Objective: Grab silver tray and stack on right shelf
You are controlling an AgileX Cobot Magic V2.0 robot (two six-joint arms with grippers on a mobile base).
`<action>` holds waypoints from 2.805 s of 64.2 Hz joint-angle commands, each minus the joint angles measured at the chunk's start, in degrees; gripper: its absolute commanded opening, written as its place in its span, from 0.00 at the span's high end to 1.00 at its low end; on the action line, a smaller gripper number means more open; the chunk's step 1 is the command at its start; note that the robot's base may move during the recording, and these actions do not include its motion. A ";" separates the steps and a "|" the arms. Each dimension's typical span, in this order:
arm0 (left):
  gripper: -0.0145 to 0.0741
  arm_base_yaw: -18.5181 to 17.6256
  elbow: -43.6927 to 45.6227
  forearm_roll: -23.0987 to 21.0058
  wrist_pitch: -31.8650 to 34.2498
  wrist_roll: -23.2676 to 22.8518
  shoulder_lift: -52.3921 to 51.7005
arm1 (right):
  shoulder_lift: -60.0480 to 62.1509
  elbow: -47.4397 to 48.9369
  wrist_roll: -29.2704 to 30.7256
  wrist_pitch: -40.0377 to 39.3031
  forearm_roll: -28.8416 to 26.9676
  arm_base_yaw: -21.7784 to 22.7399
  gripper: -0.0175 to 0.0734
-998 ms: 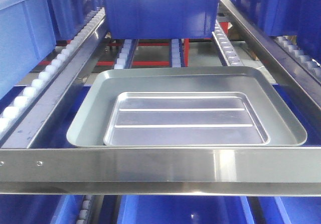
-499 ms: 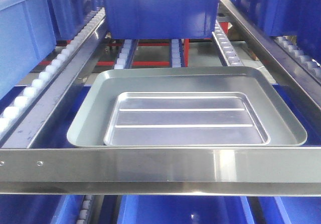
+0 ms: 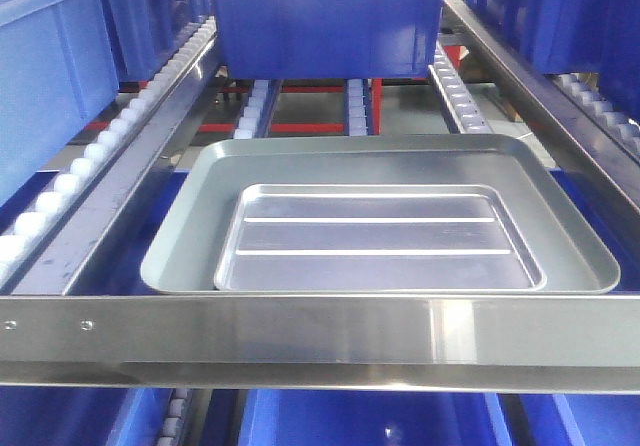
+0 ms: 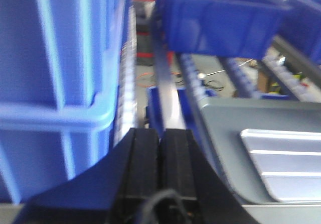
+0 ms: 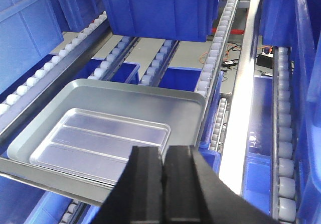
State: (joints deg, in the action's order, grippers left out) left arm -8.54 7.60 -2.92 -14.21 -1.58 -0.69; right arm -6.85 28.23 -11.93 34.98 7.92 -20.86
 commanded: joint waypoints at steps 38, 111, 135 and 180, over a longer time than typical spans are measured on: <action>0.94 3.47 -10.33 -0.71 19.15 0.15 -0.93 | -0.87 1.56 0.50 -4.84 1.15 0.07 0.75; 0.94 3.47 -10.33 -0.71 19.15 0.15 -0.93 | 5.79 -23.85 6.45 -36.00 -6.52 23.54 0.75; 0.94 3.47 -10.33 -0.71 19.15 0.15 -0.82 | 8.68 -28.80 8.82 -38.82 -8.37 25.95 0.75; 0.94 3.47 -10.33 -0.71 19.15 0.15 -0.82 | 8.68 -28.80 8.82 -38.68 -8.37 25.95 0.75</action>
State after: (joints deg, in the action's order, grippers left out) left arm -4.70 -1.79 -3.27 -0.33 -1.36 -0.69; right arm 0.57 -1.64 -3.75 1.82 -0.30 4.56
